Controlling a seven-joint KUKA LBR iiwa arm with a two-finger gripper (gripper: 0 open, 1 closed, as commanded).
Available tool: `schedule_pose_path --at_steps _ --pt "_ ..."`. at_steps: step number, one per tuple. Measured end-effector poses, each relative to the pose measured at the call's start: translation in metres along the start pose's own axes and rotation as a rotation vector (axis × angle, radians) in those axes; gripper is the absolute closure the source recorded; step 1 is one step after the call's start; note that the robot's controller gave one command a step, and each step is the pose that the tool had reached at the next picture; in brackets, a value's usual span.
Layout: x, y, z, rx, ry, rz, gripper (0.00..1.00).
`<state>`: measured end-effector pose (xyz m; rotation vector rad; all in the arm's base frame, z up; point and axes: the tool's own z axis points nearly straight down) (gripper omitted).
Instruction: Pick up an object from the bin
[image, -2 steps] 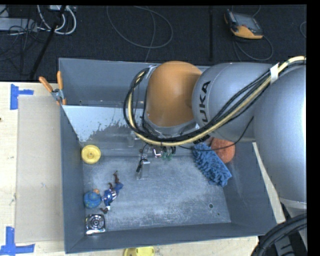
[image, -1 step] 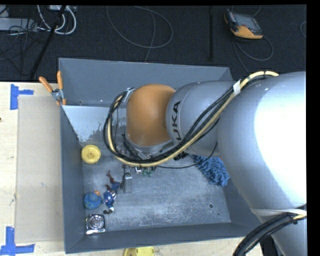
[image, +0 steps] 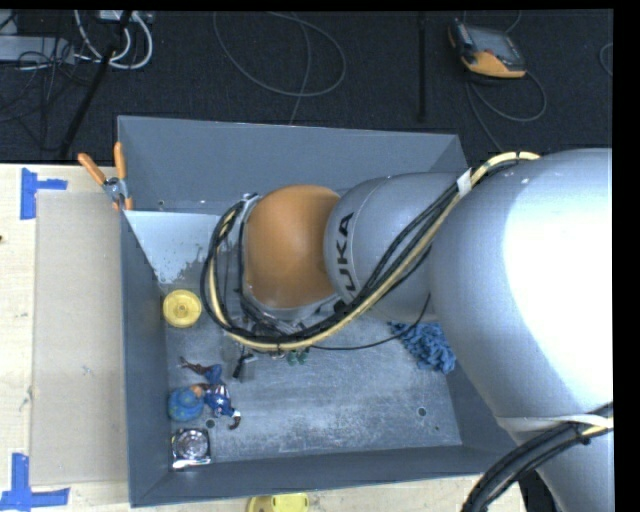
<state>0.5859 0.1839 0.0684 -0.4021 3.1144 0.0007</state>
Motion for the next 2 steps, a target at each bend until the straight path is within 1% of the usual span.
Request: schedule_pose_path --at_steps 1,2 --pt "0.0020 -0.0008 -0.0077 0.000 0.000 -0.033 0.00" --pt "0.0022 -0.0011 -0.0072 0.000 0.001 -0.031 0.00"
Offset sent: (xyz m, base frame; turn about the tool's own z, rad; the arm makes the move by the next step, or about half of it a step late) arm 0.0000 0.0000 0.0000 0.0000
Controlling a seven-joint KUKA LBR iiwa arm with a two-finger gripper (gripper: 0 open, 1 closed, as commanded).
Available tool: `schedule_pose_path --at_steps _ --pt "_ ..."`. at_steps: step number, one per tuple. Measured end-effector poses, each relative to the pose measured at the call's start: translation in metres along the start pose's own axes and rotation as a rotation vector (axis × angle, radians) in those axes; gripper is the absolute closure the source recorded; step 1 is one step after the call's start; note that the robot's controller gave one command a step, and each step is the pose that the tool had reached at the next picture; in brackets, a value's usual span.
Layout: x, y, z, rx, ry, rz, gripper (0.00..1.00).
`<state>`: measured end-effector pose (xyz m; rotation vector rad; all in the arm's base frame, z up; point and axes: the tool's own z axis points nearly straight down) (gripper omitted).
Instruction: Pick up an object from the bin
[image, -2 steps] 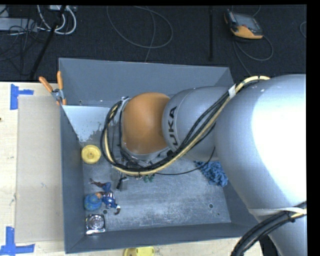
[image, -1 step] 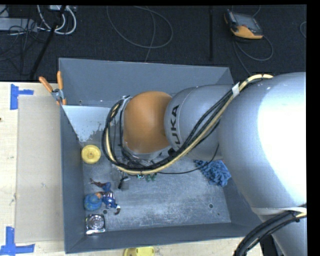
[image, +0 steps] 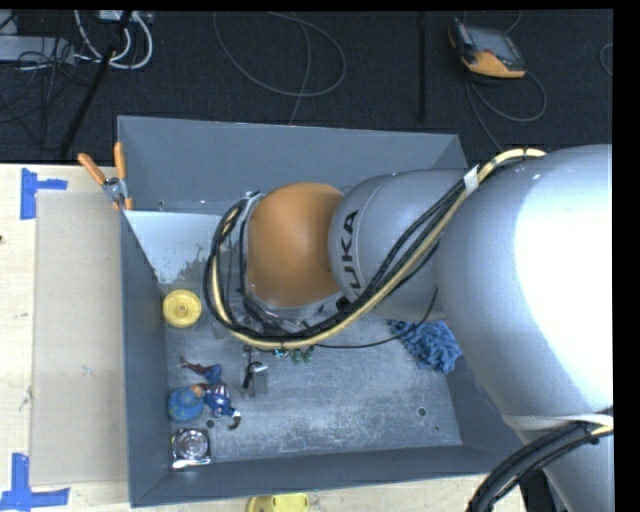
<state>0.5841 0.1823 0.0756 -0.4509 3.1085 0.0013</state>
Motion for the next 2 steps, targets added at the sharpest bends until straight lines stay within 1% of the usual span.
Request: schedule_pose_path --at_steps 1,2 --pt "-0.010 0.018 0.002 0.002 0.000 -0.173 0.00" --pt "0.016 0.038 0.004 -0.001 0.001 -0.360 0.00"
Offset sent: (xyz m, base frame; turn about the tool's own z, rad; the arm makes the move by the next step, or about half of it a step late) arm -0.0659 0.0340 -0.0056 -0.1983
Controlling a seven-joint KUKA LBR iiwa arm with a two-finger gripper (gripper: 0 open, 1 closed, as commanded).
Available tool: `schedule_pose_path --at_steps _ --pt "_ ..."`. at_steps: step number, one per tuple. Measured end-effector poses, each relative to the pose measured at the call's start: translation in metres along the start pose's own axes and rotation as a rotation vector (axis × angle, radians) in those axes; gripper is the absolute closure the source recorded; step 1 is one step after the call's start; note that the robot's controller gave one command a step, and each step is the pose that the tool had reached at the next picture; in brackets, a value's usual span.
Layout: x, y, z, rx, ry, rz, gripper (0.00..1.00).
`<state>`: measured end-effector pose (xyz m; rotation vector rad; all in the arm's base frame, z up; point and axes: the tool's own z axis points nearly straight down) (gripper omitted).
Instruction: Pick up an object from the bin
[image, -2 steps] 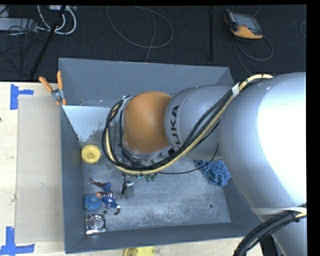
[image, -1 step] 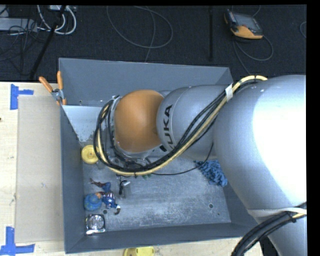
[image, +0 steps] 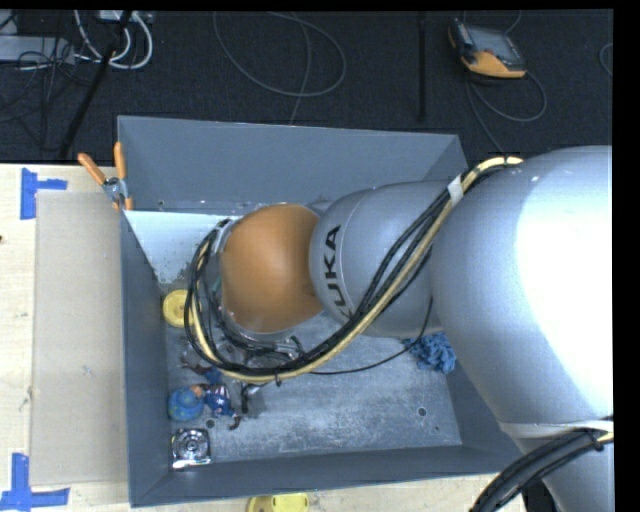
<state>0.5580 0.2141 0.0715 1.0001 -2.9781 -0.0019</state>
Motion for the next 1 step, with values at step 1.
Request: schedule_pose_path --at_steps 1 --pt "-0.0184 0.0207 0.0011 0.000 -0.001 -0.120 1.00"
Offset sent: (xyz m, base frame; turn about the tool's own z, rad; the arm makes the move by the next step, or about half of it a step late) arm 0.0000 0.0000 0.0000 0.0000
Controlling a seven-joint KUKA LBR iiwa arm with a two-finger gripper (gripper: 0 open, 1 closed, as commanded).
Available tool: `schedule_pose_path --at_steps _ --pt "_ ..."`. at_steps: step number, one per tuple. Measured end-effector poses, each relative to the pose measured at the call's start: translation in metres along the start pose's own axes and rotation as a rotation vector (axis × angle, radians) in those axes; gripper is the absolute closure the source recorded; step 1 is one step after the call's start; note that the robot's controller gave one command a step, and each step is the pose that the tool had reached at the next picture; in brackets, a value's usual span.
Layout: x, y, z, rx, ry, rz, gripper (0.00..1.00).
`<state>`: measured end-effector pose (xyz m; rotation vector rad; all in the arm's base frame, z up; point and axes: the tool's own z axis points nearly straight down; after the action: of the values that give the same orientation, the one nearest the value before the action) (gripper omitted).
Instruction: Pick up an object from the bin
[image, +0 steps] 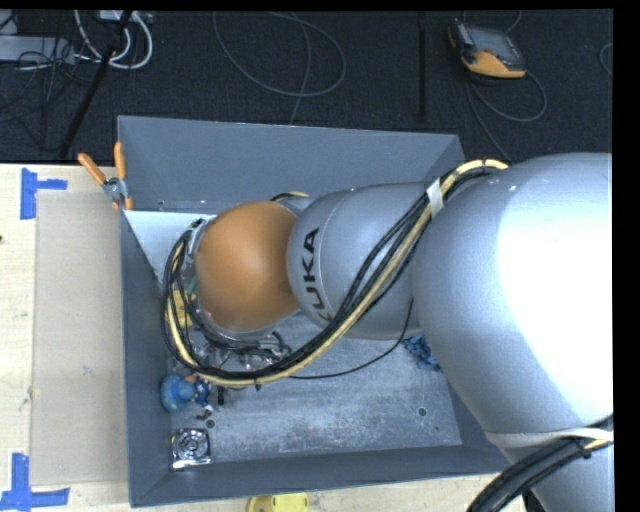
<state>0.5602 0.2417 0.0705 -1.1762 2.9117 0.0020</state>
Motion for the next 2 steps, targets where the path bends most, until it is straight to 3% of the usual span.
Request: schedule_pose_path --at_steps 1,2 --pt "0.000 0.000 0.000 0.000 0.000 0.002 1.00" --pt "0.011 0.006 -0.047 -0.003 0.008 -0.014 1.00"
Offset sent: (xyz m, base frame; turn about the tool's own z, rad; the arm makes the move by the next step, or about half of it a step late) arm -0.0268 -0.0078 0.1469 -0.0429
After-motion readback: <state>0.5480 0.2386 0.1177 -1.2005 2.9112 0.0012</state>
